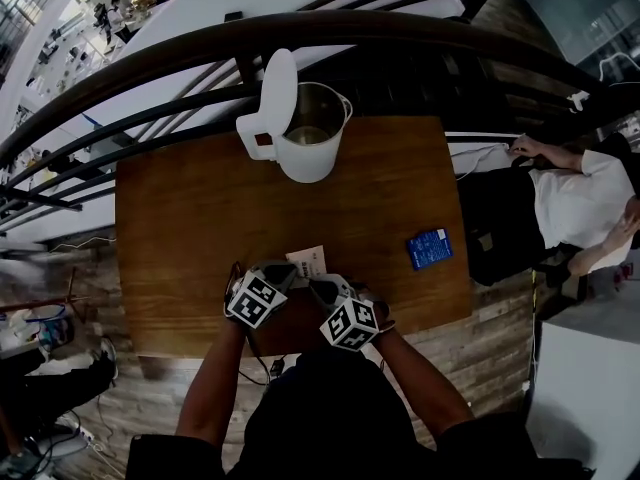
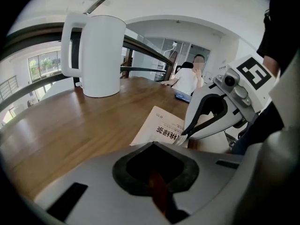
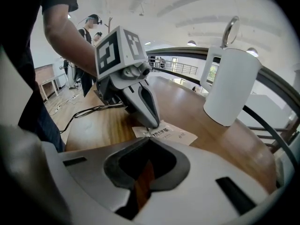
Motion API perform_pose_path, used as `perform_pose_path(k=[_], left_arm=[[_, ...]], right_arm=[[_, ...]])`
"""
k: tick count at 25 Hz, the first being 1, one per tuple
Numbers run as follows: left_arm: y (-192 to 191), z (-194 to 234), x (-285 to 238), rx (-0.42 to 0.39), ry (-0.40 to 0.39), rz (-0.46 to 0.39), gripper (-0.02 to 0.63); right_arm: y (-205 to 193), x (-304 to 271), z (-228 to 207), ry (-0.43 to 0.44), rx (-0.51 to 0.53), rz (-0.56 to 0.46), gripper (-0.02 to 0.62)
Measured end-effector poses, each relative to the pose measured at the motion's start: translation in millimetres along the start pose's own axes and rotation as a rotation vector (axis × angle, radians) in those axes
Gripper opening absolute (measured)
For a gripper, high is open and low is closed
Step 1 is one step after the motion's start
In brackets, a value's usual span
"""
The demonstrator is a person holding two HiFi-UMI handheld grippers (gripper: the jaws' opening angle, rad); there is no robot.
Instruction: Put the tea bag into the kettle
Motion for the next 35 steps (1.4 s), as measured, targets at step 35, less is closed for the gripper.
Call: perform_pose_path(k=[35], left_arm=[[9.2,8.0,26.9,-0.029,0.055,-0.09,0.003]], right_arm=[[26.7,112.7,-73.0,0.119,-0.601,-0.62,0.014]])
Point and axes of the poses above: the fingertips, and each gripper's own axes: x backward along the fingers, z to its left, y out of its top, the point moved 7 cm from there along x, backward along the fingers, and after that the axes turned 9 degrees about z, right-handed, at the moved point
